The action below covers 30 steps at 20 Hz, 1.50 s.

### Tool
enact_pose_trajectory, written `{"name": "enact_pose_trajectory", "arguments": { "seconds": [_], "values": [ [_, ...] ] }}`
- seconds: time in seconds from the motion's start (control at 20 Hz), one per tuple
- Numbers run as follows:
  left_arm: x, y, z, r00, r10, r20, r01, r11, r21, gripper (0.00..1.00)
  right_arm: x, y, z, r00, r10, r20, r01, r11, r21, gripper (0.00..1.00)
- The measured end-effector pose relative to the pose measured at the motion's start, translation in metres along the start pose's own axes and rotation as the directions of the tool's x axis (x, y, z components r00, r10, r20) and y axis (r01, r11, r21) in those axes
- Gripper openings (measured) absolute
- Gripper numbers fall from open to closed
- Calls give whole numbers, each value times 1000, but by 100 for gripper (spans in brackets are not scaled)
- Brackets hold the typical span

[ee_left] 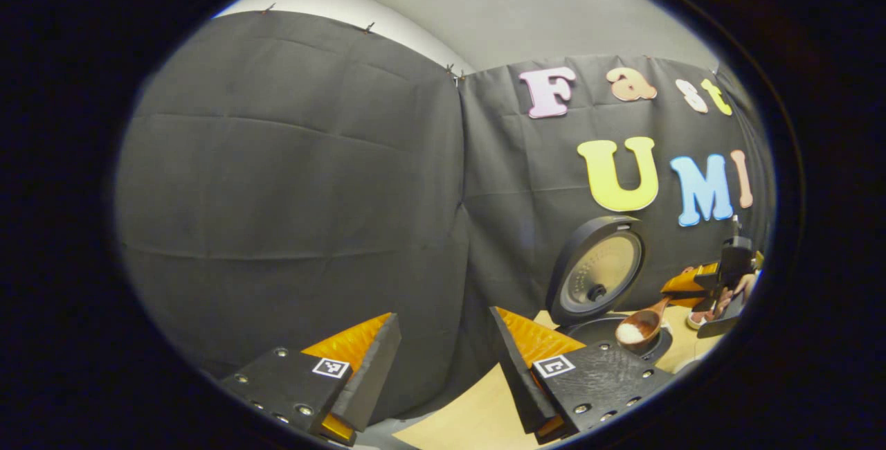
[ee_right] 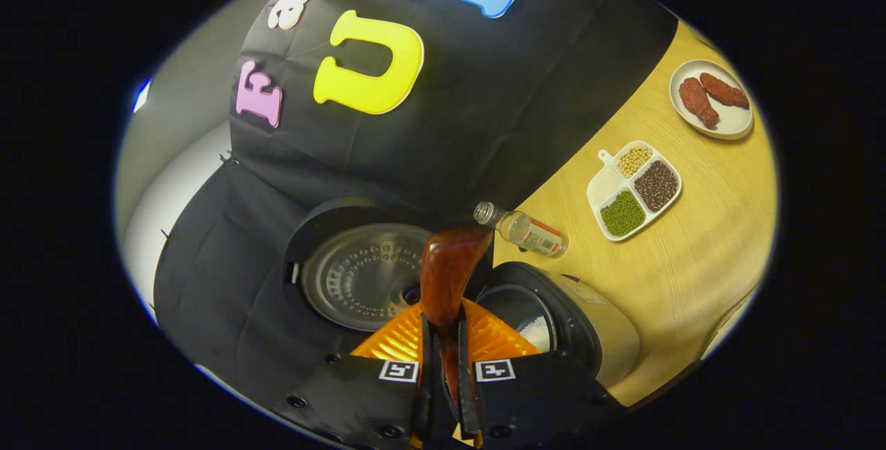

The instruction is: Close the left gripper, press the button to open the rice cooker; take a wooden spoon from the chopstick holder with the right hand, scoop a spoonful of rice and pour it into the rice cooker, then put the wooden spoon back into the chopstick holder.

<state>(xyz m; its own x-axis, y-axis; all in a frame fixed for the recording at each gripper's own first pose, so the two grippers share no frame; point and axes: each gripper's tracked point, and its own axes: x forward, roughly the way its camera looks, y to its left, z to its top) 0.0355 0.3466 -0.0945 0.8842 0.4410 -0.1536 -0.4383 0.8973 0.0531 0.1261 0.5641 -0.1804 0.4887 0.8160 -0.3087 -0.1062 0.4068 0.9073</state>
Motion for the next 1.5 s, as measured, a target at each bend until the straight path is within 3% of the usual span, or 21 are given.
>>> {"name": "enact_pose_trajectory", "arguments": {
  "seconds": [0.15,0.3,0.35,0.7,0.9,1.05,1.3,1.5],
  "values": [
    [-1,3,-3,1000,11,-9,-11,1000,1,80,15,-1,-11,1000,-28,-9,27,993,-117,16],
    [-2,5,-5,1000,17,-16,-17,1000,4,80,22,2,-20,999,-52,-11,47,959,-279,16],
    [-2,6,-6,1000,17,-19,-17,1000,3,80,23,5,-24,998,-56,-9,50,941,-335,12],
    [-3,8,-9,1000,16,-21,-16,1000,-3,80,27,27,-34,998,-59,18,58,776,-628,16],
    [-1,9,-11,1000,17,-21,-17,1000,-7,80,27,35,-34,997,-66,49,80,638,-766,16],
    [-1,8,-10,1000,15,-19,-15,1000,-12,81,28,39,-36,995,-67,77,101,512,-853,16],
    [-1,9,-11,1000,10,-16,-10,1000,-16,81,26,51,-41,994,-24,110,113,231,-966,16],
    [0,10,-12,1000,11,-14,-11,1000,-19,81,18,64,-46,991,12,133,133,8,-991,12]
  ]
}}
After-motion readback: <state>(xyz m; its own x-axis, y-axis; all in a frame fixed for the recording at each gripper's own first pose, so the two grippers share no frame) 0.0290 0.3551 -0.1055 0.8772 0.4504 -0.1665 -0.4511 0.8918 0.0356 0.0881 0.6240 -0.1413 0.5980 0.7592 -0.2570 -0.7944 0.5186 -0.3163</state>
